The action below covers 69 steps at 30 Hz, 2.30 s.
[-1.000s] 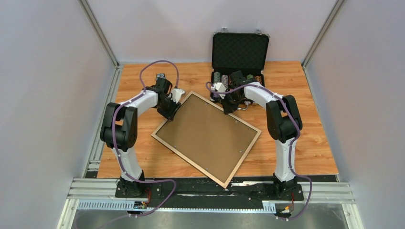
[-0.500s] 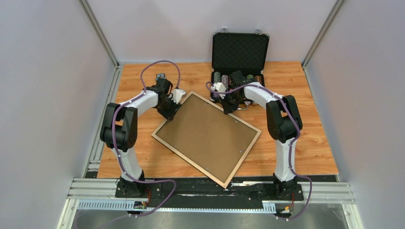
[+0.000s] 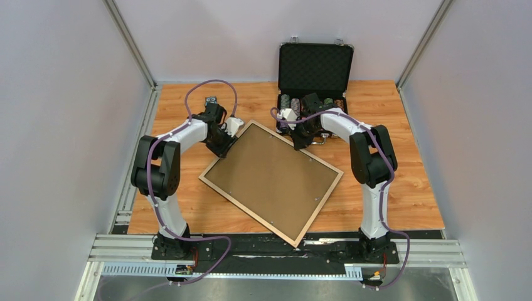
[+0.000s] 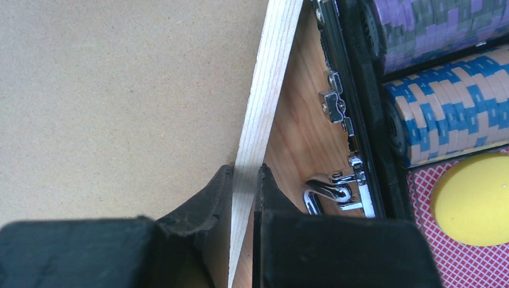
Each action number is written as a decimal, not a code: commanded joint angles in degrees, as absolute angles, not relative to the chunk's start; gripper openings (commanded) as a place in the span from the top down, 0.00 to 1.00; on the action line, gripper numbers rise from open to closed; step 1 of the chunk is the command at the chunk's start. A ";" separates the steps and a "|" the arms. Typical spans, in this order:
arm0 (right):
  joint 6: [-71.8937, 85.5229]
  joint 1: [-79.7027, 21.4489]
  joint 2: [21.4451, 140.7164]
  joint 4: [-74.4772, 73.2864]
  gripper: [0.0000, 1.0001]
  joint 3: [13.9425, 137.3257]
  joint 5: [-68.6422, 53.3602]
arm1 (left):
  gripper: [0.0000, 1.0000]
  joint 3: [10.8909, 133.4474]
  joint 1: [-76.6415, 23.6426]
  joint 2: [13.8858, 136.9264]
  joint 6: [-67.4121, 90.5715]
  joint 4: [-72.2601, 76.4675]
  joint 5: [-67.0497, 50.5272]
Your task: Put the photo into the frame
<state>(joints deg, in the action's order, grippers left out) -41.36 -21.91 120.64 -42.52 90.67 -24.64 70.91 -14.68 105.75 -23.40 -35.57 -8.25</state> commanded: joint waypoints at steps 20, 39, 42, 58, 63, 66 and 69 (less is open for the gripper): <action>-43.86 -21.75 125.15 -40.96 1.00 87.62 -19.93 | 0.46 69.80 -14.59 103.68 -25.89 -37.09 -4.28; -41.05 -22.46 125.45 -40.96 1.00 90.30 -22.15 | 0.31 69.66 -6.54 94.68 -25.02 -45.51 -14.61; -41.15 -23.89 126.04 -41.07 1.00 91.69 -22.24 | 0.33 68.71 -6.11 95.59 -21.90 -44.84 -18.12; -44.52 -34.21 137.24 -43.72 0.98 110.85 -16.03 | 0.31 60.66 2.61 91.44 -19.24 -41.49 -17.05; -39.97 -34.11 137.10 -43.58 0.62 113.99 -15.00 | 0.27 59.33 2.81 90.57 -20.01 -41.16 -15.89; -36.54 -33.84 134.16 -43.08 0.57 112.53 -15.12 | 0.25 59.64 2.89 90.53 -20.20 -41.33 -16.22; -32.82 -33.82 129.75 -42.06 0.56 108.80 -15.42 | 0.23 59.96 3.17 90.37 -20.18 -41.47 -16.61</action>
